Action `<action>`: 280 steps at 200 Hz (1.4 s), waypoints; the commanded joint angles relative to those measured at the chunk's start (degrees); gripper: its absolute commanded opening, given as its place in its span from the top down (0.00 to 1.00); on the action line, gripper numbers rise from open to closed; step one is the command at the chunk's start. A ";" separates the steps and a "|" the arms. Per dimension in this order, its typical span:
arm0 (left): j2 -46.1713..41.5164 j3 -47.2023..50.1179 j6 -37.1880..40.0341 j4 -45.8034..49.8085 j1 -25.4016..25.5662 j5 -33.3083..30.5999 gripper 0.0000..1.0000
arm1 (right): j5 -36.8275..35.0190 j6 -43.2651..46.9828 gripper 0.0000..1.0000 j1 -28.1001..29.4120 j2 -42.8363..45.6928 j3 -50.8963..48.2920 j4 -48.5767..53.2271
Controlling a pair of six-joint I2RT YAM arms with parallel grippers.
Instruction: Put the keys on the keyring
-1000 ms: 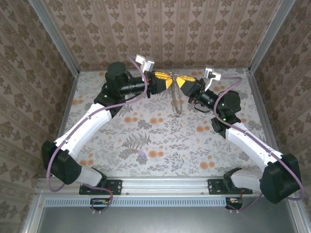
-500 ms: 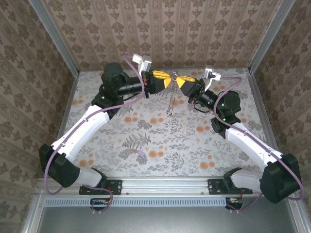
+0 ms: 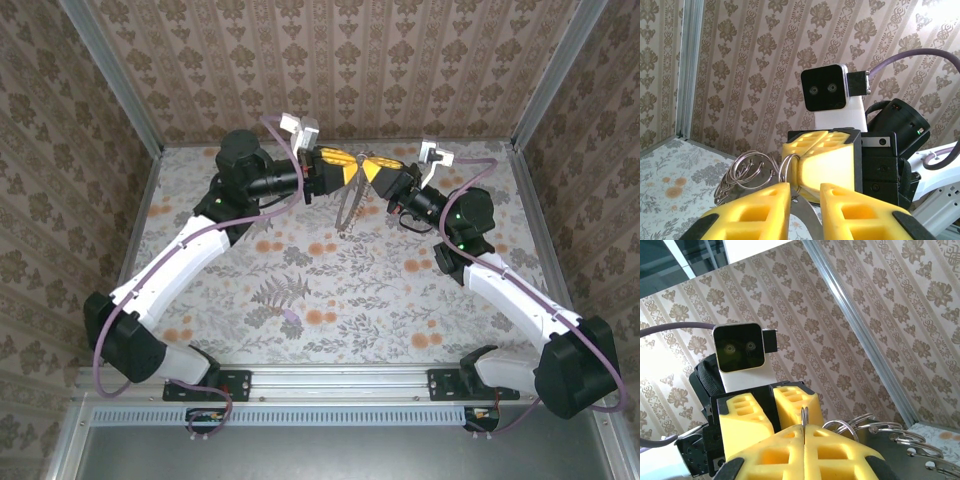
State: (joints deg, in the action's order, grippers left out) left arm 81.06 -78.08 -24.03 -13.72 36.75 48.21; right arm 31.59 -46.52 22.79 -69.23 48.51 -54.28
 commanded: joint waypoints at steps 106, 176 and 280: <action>2.78 -3.65 -0.62 -2.49 1.12 1.37 0.83 | -0.19 -0.67 1.00 0.69 -0.24 0.00 -4.76; 2.96 -3.74 -0.45 -2.82 1.51 2.17 1.00 | -0.13 -0.58 1.00 0.73 -0.38 0.27 -4.39; -0.40 -3.50 7.27 7.58 0.29 1.41 1.00 | 1.45 6.19 0.83 -3.94 9.82 2.22 18.82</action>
State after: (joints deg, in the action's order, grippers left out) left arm 83.48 -80.34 -19.94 -9.15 37.76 49.67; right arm 31.86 -43.03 19.97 -62.61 48.56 -41.71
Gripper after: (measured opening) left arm 0.049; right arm 0.192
